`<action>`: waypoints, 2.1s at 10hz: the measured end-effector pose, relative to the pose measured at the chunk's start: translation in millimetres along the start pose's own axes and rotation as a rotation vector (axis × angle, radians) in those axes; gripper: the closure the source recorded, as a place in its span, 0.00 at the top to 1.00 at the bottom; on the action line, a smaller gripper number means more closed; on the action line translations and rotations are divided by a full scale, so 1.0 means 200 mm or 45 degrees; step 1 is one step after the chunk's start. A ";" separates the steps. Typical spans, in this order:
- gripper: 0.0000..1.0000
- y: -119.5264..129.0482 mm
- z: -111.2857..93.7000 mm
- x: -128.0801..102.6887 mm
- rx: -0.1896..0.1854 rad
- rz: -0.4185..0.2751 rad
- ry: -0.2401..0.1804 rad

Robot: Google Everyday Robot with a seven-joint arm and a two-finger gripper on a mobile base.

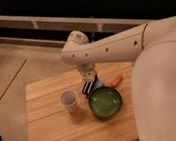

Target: Place the bottle in the ceramic bowl

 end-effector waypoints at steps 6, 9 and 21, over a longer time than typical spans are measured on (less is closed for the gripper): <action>0.00 0.32 0.12 0.08 -0.180 -0.047 0.118; 0.00 0.53 0.18 0.23 -0.299 -0.108 0.216; 0.00 0.25 0.11 0.36 -0.172 -0.022 0.194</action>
